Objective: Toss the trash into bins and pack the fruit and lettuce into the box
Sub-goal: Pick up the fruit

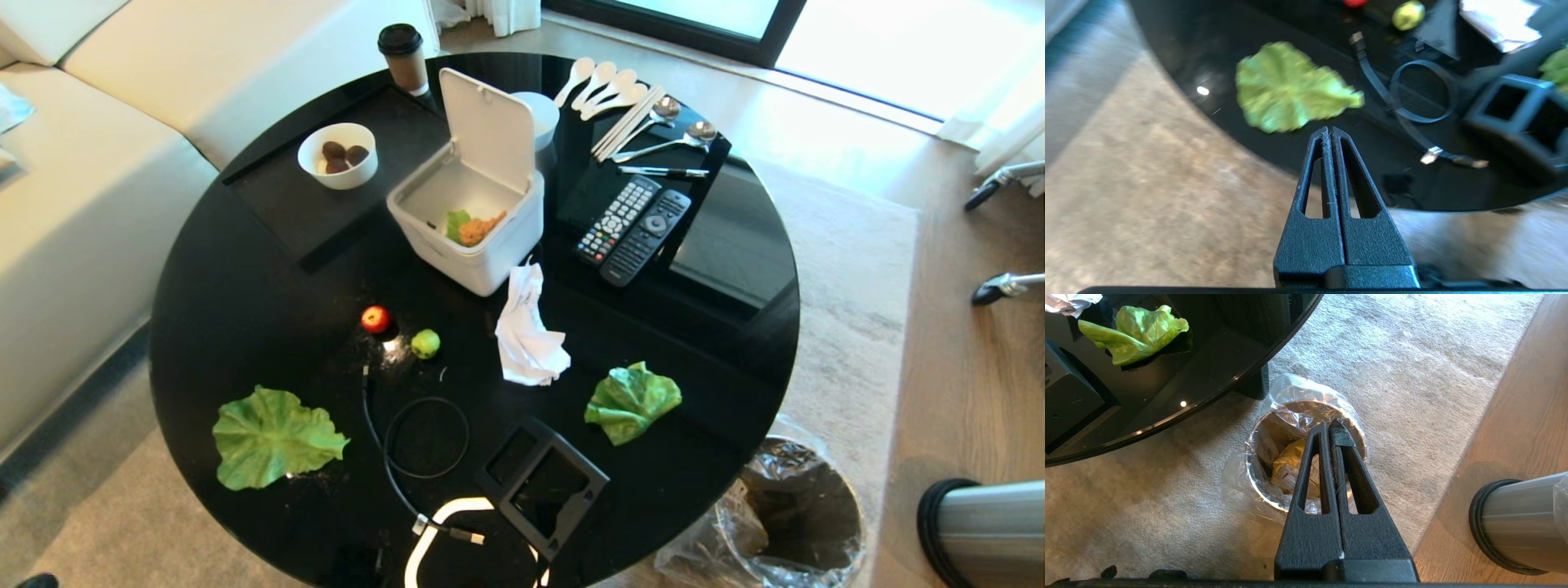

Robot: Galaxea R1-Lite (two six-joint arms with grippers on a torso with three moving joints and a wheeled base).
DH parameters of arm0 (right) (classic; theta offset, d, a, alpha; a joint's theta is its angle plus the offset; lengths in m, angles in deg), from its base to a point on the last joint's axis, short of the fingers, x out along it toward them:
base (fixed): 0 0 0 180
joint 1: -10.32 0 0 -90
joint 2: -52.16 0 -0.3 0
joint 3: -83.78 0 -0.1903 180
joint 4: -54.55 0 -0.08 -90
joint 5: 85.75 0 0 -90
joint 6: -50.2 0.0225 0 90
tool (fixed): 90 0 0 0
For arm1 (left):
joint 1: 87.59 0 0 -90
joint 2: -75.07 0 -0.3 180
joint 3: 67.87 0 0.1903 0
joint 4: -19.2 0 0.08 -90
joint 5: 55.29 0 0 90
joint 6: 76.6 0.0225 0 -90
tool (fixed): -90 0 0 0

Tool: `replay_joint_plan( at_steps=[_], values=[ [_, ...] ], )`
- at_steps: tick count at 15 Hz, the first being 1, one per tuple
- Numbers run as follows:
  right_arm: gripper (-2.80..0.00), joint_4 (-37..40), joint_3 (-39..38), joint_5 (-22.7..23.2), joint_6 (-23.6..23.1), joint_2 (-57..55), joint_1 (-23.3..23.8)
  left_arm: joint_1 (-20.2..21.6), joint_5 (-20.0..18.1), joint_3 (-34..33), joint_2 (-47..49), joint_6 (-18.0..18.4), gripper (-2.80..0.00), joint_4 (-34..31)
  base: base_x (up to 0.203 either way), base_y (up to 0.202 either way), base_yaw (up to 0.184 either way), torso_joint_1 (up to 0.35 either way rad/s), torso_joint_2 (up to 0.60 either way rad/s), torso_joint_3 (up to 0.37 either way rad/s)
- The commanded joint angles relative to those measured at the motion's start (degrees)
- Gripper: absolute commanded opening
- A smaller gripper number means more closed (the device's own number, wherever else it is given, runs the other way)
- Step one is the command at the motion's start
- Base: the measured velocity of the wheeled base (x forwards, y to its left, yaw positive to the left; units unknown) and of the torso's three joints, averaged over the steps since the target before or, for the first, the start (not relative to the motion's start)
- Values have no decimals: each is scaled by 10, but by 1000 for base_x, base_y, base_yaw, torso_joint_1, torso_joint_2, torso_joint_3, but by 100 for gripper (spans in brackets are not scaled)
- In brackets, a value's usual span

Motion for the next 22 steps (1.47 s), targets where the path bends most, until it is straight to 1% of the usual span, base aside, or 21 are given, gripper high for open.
replay_joint_plan(
  at_steps=[1,3,5,9,11,13,16,19,20,22],
  values=[
    [-280,-1,0,0,0,-1,0,-31,-1,62,133,-8,-280,0,0,0,0,0,0,0],
    [-280,-1,0,0,0,-1,0,-40,-11,109,209,-12,-280,2,0,0,0,0,0,0],
    [-280,-1,0,0,0,-1,0,-44,-39,153,286,-13,-280,11,0,0,0,0,0,0],
    [-280,-1,0,0,0,-1,0,-48,-92,198,419,-13,-280,75,0,0,0,0,0,0],
    [-280,0,0,0,0,-1,0,-48,-108,223,474,-12,-280,86,0,0,0,0,0,0],
    [-280,-1,0,0,0,-1,0,-49,-115,252,523,-12,-280,91,0,0,0,0,0,0],
    [-280,0,0,0,0,-1,0,-53,-142,285,577,-12,-280,92,0,0,0,0,0,0],
    [-280,-1,0,0,0,-1,0,-62,-148,310,617,-11,-280,93,0,0,0,0,0,0],
    [-280,-1,0,0,0,-1,0,-69,-148,317,629,-9,0,93,0,0,0,0,0,0],
    [-280,0,0,0,0,-1,0,-78,-148,331,649,-3,0,93,0,0,0,0,0,0]
  ],
)
